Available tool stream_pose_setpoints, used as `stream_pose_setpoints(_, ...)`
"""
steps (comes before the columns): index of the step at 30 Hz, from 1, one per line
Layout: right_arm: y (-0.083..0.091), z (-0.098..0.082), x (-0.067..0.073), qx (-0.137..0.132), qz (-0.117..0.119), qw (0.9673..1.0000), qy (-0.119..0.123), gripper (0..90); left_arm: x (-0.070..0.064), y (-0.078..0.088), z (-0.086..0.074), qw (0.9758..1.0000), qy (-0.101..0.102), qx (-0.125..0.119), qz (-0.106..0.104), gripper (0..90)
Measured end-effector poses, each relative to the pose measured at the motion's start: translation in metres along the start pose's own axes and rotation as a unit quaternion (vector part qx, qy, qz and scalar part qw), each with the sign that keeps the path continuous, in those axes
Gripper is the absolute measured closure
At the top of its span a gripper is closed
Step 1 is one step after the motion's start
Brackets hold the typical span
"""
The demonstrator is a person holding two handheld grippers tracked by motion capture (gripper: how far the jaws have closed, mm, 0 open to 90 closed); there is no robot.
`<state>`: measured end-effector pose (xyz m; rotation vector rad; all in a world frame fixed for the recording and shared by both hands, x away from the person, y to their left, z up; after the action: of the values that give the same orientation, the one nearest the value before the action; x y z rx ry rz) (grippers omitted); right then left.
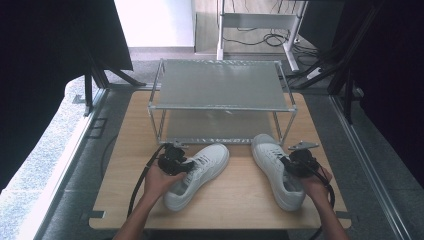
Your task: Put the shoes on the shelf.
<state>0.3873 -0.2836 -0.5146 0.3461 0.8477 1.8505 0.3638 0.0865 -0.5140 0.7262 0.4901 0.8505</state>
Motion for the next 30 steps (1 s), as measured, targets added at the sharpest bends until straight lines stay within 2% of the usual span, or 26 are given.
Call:
stream_pose_setpoints(6,-0.002,-0.001,-0.003,0.005,0.000,0.9999,-0.011,78.2,0.001,-0.001,0.000,1.0000,0.000,0.004,0.001,78.0)
stream_pose_setpoints(8,-0.003,-0.002,-0.005,0.007,0.001,0.9998,-0.017,82.4,0.002,0.000,-0.001,1.0000,0.008,0.000,-0.006,79.0)
stream_pose_setpoints(9,-0.002,-0.002,-0.006,0.005,0.002,0.9998,-0.021,83.5,0.004,0.000,-0.001,0.9997,0.021,-0.005,-0.015,79.5)
stream_pose_setpoints(14,-0.002,-0.004,-0.010,-0.003,0.008,0.9993,-0.037,86.1,0.006,0.001,-0.002,0.9990,0.033,-0.017,-0.024,81.2)
stream_pose_setpoints(16,0.000,-0.005,-0.013,-0.010,0.020,0.9982,-0.056,87.0,0.007,0.002,-0.002,0.9987,0.037,-0.023,-0.027,81.7)
stream_pose_setpoints(18,0.001,-0.005,-0.015,-0.019,0.033,0.9967,-0.072,87.1,0.007,0.006,-0.002,0.9985,0.038,-0.033,-0.021,82.0)
stream_pose_setpoints(20,0.002,-0.005,-0.016,-0.026,0.040,0.9958,-0.078,87.2,0.007,0.008,-0.002,0.9983,0.039,-0.038,-0.023,82.0)
stream_pose_setpoints(21,0.007,-0.005,-0.016,-0.043,0.052,0.9935,-0.092,87.1,0.009,0.014,-0.001,0.9971,0.048,-0.050,-0.032,81.9)
stream_pose_setpoints(23,0.013,-0.005,-0.016,-0.060,0.064,0.9901,-0.110,87.1,0.010,0.020,0.000,0.9952,0.060,-0.064,-0.043,81.9)
stream_pose_setpoints(24,0.016,-0.004,-0.015,-0.070,0.070,0.9879,-0.119,87.2,0.010,0.020,0.000,0.9952,0.060,-0.064,-0.043,81.9)
stream_pose_setpoints(25,0.019,-0.005,-0.014,-0.079,0.078,0.9855,-0.128,87.2,0.012,0.028,0.000,0.9921,0.073,-0.084,-0.058,81.9)
stream_pose_setpoints(26,0.022,-0.005,-0.013,-0.083,0.088,0.9837,-0.133,87.1,0.013,0.032,0.000,0.9905,0.078,-0.092,-0.067,81.9)
stream_pose_setpoints(27,0.025,-0.004,-0.012,-0.087,0.097,0.9820,-0.137,87.1,0.014,0.036,0.001,0.9892,0.081,-0.100,-0.072,81.9)
stream_pose_setpoints(28,0.025,-0.004,-0.012,-0.087,0.097,0.9820,-0.137,87.1,0.014,0.036,0.001,0.9892,0.081,-0.100,-0.072,81.9)
stream_pose_setpoints(29,0.031,-0.004,-0.009,-0.098,0.112,0.9793,-0.137,87.1,0.014,0.043,0.002,0.9859,0.086,-0.116,-0.084,81.9)
stream_pose_setpoints(30,0.033,-0.004,-0.008,-0.102,0.118,0.9780,-0.139,87.1,0.014,0.046,0.003,0.9842,0.089,-0.124,-0.090,81.9)
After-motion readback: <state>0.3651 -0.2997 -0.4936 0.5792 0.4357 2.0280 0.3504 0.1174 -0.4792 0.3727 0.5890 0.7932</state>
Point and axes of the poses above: each handheld gripper's, and its own axes: y roughly backward along the jaws, z roughly out of its top, x roughly to its left, the point moved 7 cm from there along -y, roughly forward along the jaws, and after that the axes turned 7 degrees about -x, right-handed, at the moved point
